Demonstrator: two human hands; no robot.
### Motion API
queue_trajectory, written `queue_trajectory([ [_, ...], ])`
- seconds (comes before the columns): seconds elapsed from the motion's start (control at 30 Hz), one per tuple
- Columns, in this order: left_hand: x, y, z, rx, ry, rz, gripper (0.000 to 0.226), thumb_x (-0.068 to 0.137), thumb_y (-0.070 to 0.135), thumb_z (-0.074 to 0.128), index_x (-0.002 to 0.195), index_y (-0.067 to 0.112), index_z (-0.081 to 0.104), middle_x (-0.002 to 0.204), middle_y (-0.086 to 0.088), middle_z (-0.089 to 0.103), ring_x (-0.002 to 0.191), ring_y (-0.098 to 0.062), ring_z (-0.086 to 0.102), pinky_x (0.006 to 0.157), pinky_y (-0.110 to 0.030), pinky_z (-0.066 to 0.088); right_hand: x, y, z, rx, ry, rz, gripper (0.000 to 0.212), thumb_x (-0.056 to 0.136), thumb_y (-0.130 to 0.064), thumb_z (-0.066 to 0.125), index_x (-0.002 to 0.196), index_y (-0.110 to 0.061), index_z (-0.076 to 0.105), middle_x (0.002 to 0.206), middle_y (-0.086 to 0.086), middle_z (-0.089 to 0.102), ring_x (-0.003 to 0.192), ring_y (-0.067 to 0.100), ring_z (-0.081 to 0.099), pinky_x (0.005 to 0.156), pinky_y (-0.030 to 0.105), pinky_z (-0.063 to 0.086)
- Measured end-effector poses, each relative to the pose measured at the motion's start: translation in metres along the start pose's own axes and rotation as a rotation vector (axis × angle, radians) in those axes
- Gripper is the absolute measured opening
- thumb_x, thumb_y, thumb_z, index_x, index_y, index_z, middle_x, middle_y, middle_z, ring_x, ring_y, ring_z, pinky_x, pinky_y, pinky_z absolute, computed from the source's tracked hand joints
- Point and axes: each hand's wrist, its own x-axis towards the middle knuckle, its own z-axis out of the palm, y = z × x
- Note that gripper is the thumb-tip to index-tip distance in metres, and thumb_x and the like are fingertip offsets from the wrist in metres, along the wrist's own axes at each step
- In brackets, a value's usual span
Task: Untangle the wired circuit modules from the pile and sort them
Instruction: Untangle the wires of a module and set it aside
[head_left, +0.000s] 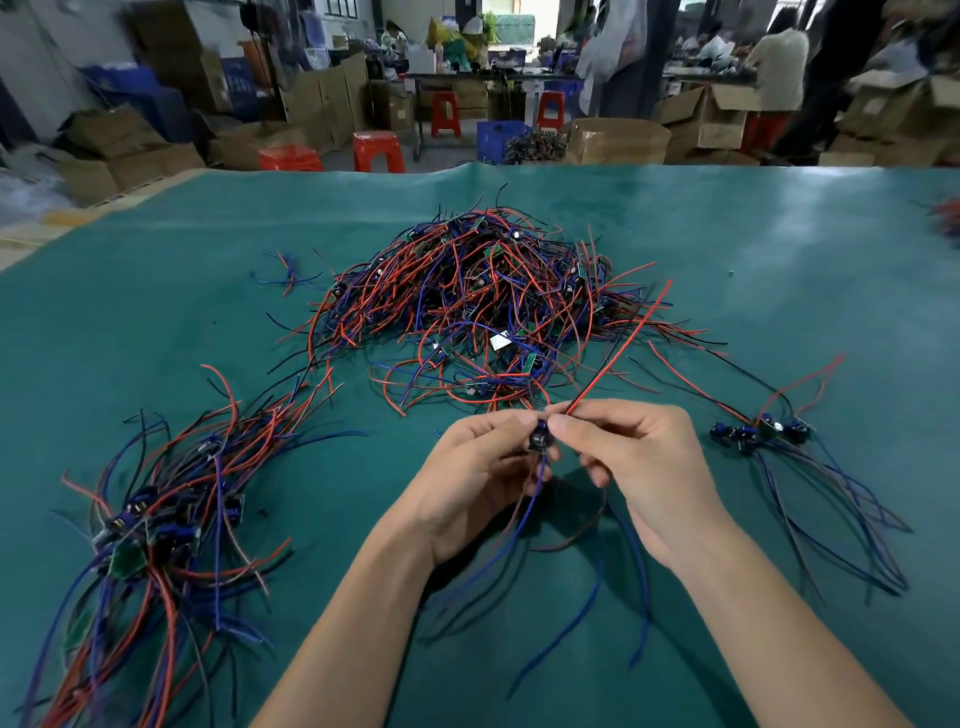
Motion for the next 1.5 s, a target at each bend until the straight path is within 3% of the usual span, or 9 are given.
queue_trajectory([
  [0.17,-0.001,-0.002,-0.001,0.105,-0.054,-0.008,0.014,0.089,0.028,0.063,0.082,0.017,0.07,0.071,-0.006,0.062,0.06,-0.013,0.055,0.06,-0.02,0.046,0.0,0.0,0.002,-0.034,0.035,-0.067,0.009,0.083,-0.012,0.082,0.082,-0.022,0.084,0.077,0.012,0.076,0.061,0.012,0.054,0.048,0.022,0.042],
  [0.33,-0.001,-0.004,0.002,0.138,-0.12,0.001,0.015,0.094,0.022,0.06,0.087,0.009,0.062,0.068,-0.003,0.055,0.06,-0.012,0.047,0.059,-0.021,0.037,0.006,-0.001,-0.007,-0.153,0.142,-0.167,0.018,0.083,-0.011,0.083,0.072,-0.025,0.079,0.06,-0.009,0.067,0.053,0.002,0.051,0.053,0.015,0.041],
  [0.53,-0.004,-0.005,0.005,0.213,-0.207,0.033,0.014,0.097,0.017,0.055,0.091,0.005,0.059,0.07,-0.003,0.052,0.063,-0.013,0.045,0.062,-0.022,0.039,0.019,-0.005,-0.035,-0.07,0.428,-0.232,0.026,0.081,-0.011,0.082,0.068,-0.034,0.078,0.062,-0.014,0.069,0.052,0.001,0.052,0.056,0.015,0.042],
  [0.8,-0.003,-0.005,-0.002,0.181,-0.203,0.031,0.012,0.096,0.011,0.055,0.1,0.002,0.06,0.073,-0.003,0.055,0.065,-0.013,0.05,0.062,-0.021,0.044,0.025,-0.008,-0.071,0.016,0.951,-0.202,0.01,0.084,-0.032,0.07,0.078,-0.024,0.07,0.073,0.002,0.062,0.07,0.021,0.055,0.067,0.036,0.044],
  [0.9,-0.001,-0.006,-0.005,0.135,-0.161,0.04,0.017,0.094,0.003,0.054,0.109,0.003,0.061,0.082,-0.005,0.059,0.073,-0.013,0.058,0.065,-0.021,0.048,0.024,-0.005,-0.057,-0.01,0.759,-0.121,0.017,0.089,-0.026,0.07,0.073,-0.021,0.07,0.065,-0.004,0.064,0.057,0.013,0.053,0.054,0.029,0.04],
  [1.07,0.002,-0.008,-0.004,0.147,-0.073,0.052,0.014,0.098,-0.003,0.049,0.09,0.001,0.06,0.073,-0.004,0.063,0.064,-0.012,0.059,0.062,-0.019,0.05,0.002,-0.005,-0.005,-0.361,-0.102,-0.16,0.012,0.085,-0.031,0.077,0.078,-0.021,0.076,0.068,-0.008,0.069,0.062,0.004,0.062,0.061,0.017,0.046],
  [1.2,0.002,-0.007,-0.002,0.198,-0.032,0.024,0.023,0.099,0.007,0.053,0.077,0.007,0.06,0.062,-0.001,0.058,0.051,-0.01,0.052,0.051,-0.018,0.044,0.0,0.003,-0.004,-0.393,-0.05,-0.127,0.019,0.079,-0.031,0.087,0.092,-0.018,0.081,0.084,-0.003,0.074,0.079,0.013,0.068,0.082,0.033,0.052],
  [1.37,-0.001,-0.002,0.001,0.246,-0.114,0.032,0.023,0.093,0.021,0.06,0.073,0.016,0.07,0.06,-0.002,0.05,0.053,-0.012,0.046,0.052,-0.019,0.039,0.003,-0.001,-0.006,-0.314,0.02,-0.266,0.006,0.08,-0.033,0.081,0.084,-0.028,0.08,0.074,-0.007,0.074,0.066,0.004,0.06,0.064,0.021,0.047],
  [1.5,-0.005,0.001,0.001,0.331,-0.231,-0.021,0.021,0.097,0.017,0.06,0.079,0.014,0.07,0.065,-0.003,0.054,0.06,-0.013,0.049,0.06,-0.019,0.042,0.01,-0.013,-0.023,-0.036,0.296,-0.273,0.014,0.087,-0.019,0.079,0.08,-0.031,0.08,0.07,-0.005,0.066,0.061,0.011,0.051,0.051,0.024,0.042],
])
